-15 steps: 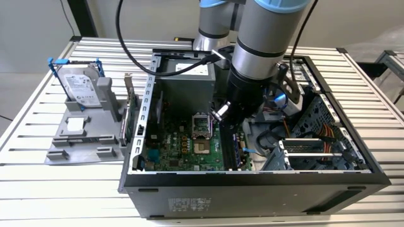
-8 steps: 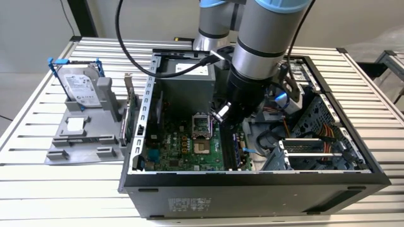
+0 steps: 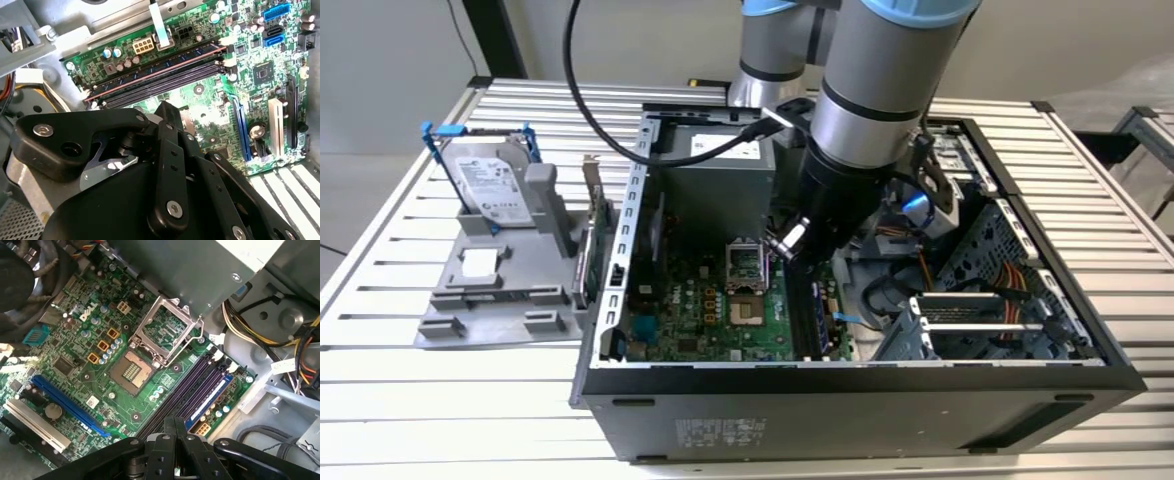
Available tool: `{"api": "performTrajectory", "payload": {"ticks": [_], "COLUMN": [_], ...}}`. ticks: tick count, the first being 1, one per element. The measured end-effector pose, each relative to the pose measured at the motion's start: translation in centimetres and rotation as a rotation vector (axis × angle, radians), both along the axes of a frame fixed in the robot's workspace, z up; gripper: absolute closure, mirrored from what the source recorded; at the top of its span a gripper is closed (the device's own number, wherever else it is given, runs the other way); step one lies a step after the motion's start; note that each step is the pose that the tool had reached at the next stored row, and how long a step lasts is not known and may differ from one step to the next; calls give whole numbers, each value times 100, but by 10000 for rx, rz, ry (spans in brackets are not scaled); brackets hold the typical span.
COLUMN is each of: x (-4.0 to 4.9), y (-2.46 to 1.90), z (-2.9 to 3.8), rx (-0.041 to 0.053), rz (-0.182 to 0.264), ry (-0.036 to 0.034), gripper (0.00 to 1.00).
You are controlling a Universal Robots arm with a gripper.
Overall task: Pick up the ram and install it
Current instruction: 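Press down the ram until it locks into place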
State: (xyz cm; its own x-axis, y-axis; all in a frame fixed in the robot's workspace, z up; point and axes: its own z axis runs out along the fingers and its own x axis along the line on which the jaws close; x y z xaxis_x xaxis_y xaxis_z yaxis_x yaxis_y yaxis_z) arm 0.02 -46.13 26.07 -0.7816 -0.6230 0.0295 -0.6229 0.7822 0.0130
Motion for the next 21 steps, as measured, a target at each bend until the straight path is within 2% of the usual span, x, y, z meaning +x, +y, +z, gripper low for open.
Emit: {"api": "performTrajectory", "payload": {"ticks": [21], "x": [0], "y": [0], "z": [-3], "rx": [19], "rz": [913], "ry": [162], "gripper": [100]}}
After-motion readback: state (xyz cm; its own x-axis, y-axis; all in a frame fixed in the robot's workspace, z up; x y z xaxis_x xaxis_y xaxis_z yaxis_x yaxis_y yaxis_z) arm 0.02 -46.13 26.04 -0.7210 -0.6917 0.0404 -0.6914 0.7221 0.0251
